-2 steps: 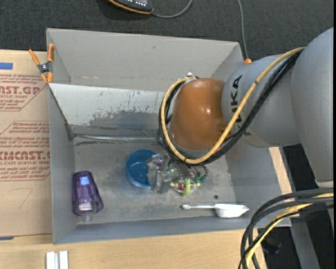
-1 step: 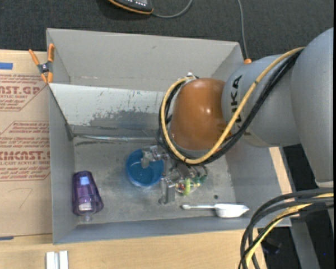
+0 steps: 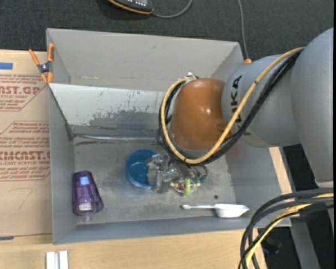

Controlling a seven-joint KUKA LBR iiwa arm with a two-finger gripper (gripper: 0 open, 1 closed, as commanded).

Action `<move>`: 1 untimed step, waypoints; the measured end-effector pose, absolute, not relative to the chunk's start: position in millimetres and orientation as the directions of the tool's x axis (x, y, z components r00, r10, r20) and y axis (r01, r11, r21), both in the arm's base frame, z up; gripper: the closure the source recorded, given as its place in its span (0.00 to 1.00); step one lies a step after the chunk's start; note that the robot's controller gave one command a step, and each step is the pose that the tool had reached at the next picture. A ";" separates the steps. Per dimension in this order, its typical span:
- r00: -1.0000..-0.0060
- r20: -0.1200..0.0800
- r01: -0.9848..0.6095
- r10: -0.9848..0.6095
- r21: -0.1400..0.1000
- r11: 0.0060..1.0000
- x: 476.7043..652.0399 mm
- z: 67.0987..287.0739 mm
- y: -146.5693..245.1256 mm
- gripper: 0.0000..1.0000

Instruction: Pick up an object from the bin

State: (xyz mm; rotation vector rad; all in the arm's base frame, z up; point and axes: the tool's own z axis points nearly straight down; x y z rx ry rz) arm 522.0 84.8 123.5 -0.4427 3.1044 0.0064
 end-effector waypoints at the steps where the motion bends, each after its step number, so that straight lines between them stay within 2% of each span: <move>1: -0.960 -0.006 -0.280 -0.280 0.003 0.960 522.0 123.5 84.8 0.00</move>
Offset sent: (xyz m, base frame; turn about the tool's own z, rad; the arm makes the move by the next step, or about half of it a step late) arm 0.0000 0.0000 0.0000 0.0000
